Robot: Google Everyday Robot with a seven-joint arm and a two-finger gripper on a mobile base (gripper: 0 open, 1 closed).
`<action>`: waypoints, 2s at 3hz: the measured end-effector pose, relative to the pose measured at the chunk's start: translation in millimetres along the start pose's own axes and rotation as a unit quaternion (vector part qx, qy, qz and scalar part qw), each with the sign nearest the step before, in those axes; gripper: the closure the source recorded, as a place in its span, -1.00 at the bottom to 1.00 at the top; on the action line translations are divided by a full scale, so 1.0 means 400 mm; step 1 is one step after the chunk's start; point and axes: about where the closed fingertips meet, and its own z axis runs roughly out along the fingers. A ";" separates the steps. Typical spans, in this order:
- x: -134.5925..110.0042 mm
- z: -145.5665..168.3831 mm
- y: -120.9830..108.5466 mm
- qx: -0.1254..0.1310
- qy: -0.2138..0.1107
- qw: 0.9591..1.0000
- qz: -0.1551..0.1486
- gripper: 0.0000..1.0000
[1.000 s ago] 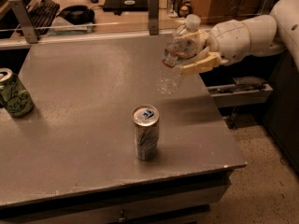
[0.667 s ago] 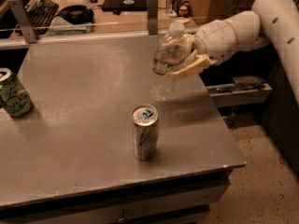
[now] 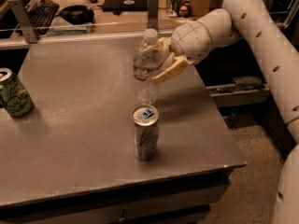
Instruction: Move water bottle near redbull can
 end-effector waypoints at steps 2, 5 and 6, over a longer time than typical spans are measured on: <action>0.037 0.041 0.009 -0.024 -0.001 1.000 0.004 1.00; 0.076 0.068 0.024 -0.041 0.014 0.999 0.024 0.17; 0.079 0.071 0.045 -0.046 0.018 0.998 0.025 -0.28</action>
Offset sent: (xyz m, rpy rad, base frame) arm -0.0706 -0.0428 -0.0462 -0.1390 0.0722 0.3422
